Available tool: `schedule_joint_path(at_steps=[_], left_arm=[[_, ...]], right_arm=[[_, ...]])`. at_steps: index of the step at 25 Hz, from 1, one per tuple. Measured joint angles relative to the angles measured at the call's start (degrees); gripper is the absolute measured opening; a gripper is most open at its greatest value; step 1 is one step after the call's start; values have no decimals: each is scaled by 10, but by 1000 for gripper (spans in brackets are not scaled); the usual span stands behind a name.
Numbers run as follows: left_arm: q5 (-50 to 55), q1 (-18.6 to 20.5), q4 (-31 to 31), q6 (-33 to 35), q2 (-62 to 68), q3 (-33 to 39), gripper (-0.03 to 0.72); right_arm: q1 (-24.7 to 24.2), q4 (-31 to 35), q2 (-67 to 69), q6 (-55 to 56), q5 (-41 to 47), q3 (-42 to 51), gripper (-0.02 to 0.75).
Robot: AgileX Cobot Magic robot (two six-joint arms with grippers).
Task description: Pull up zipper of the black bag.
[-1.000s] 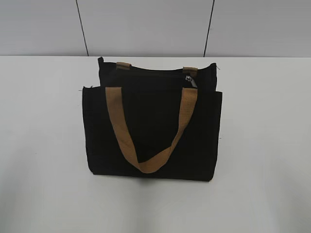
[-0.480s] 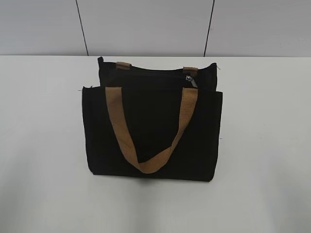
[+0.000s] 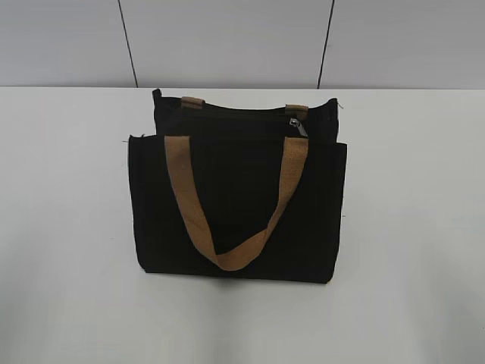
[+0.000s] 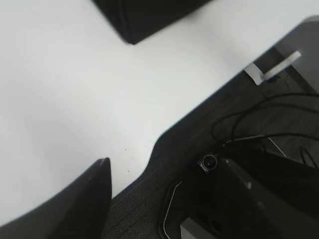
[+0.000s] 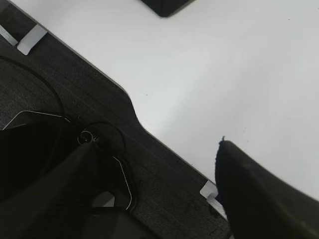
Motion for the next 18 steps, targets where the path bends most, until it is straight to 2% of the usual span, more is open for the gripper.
schedule_joint_path(at_steps=[3, 11, 12, 13, 15, 18], left_arm=[[0, 65, 0, 0, -23, 0, 497], [0, 286, 0, 0, -143, 0, 497], [0, 286, 0, 0, -143, 0, 497], [1, 331, 0, 0, -173, 0, 497], [1, 363, 0, 0, -196, 0, 496], [1, 391, 0, 0, -223, 0, 496]], right_arm=[[-46, 18, 0, 0, 0, 0, 557], [-258, 73, -81, 0, -2, 0, 557], [-281, 74, -101, 0, -3, 0, 557], [-299, 76, -119, 0, -3, 1, 557], [-331, 78, -150, 0, -4, 1, 557], [-349, 78, -191, 0, -4, 1, 557]])
